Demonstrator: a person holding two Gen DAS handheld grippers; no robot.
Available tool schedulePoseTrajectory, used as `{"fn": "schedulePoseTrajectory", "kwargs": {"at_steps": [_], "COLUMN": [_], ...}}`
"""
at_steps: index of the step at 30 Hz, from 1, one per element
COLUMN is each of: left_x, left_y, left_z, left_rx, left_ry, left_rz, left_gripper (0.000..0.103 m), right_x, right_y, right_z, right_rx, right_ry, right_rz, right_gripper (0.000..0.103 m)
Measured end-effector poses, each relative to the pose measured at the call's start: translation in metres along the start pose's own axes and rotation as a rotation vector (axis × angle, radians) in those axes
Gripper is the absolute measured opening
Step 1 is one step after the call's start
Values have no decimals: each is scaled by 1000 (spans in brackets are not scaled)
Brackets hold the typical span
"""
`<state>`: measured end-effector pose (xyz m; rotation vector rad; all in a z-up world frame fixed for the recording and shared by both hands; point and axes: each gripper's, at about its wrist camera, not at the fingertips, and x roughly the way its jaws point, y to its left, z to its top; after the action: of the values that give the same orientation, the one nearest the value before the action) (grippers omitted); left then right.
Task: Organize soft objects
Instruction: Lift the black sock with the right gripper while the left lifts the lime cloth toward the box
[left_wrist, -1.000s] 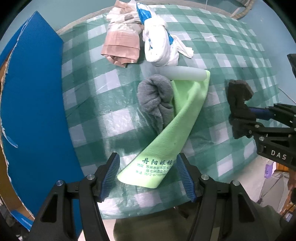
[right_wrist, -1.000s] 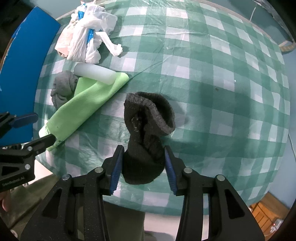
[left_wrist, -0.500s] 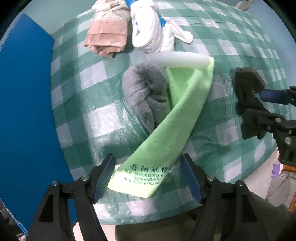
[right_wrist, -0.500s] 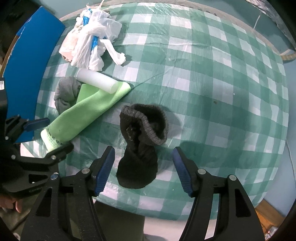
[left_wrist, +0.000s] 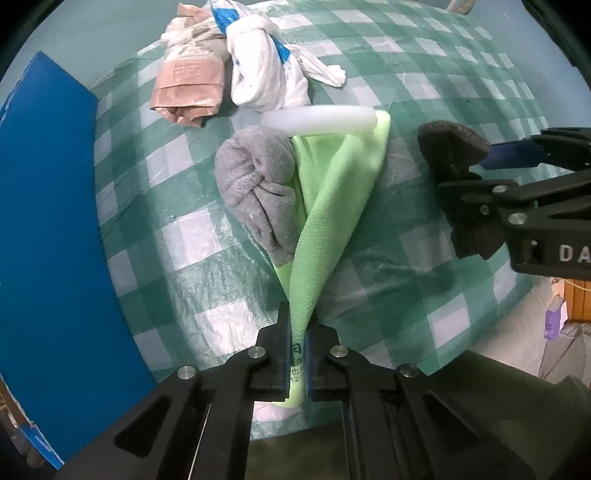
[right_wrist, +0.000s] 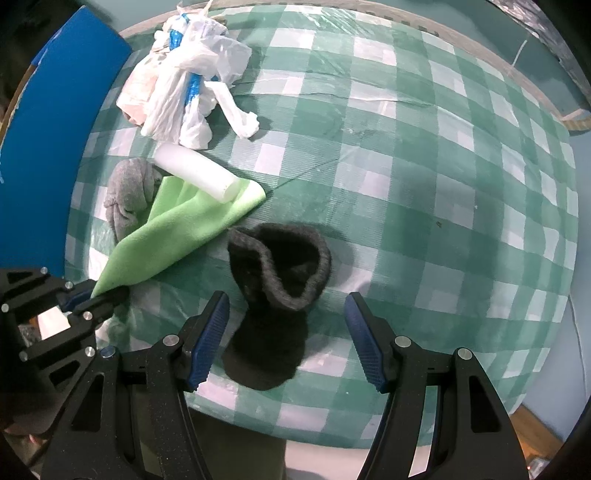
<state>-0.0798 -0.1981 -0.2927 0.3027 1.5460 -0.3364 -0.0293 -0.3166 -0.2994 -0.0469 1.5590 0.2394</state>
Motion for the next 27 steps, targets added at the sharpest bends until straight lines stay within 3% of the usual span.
{"fn": "schedulePoseTrajectory", "kwargs": {"at_steps": [17, 23, 27], "left_x": [-76, -94, -105], "left_y": [59, 58, 56], "left_z": [-5, -4, -4], "left_rx": [-41, -38, -42], "left_ry": [-143, -184, -207], "left_rz": [-123, -130, -134], "left_gripper": [5, 5, 5], "right_x": [3, 18, 15], "right_y": [32, 41, 40], "right_z": [2, 1, -4], "right_rx": [-23, -10, -3], "right_ry": [-3, 14, -2], "right_rz": [-12, -18, -11], "right_gripper": [65, 34, 29]}}
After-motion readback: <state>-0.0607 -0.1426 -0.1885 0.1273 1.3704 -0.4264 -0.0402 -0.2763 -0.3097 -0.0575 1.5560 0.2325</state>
